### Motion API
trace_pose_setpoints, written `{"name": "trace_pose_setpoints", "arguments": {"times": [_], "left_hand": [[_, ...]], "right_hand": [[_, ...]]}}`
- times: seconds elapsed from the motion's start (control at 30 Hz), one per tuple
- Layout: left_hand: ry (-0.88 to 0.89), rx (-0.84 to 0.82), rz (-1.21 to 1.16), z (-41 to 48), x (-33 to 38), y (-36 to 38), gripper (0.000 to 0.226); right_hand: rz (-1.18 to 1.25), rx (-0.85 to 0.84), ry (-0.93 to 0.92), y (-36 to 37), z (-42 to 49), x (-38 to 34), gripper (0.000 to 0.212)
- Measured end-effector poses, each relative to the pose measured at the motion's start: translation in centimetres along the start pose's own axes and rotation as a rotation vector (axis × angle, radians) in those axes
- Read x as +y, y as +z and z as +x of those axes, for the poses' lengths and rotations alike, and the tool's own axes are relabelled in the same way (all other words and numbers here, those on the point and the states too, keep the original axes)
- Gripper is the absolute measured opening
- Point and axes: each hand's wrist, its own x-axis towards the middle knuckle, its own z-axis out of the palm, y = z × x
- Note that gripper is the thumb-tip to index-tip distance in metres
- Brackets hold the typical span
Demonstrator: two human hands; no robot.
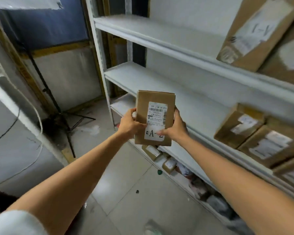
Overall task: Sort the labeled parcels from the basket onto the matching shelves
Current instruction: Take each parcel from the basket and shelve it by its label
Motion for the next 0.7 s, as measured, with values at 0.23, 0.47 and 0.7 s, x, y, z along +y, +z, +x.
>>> {"name": "trace_pose_setpoints", "arguments": {"times": [0.23, 0.47, 0.7], "left_hand": [[0.026, -0.297, 0.026, 1.5, 0.1, 9.1, 0.075], [0.056, -0.420, 0.034, 6.5, 3.3, 13.5, 0.075], [0.060, -0.446, 0.103, 13.4, 5.6, 17.1, 0.071]], "right_hand": [[-0.015, 0.259, 0.171, -5.9, -3.1, 5.9, 0.115], [0.017, 0.378, 0.178, -9.9, 0.5, 7.5, 0.115], [0.119, 0.434, 0.221, -12.2, 7.1, 9.1, 0.111]]}}
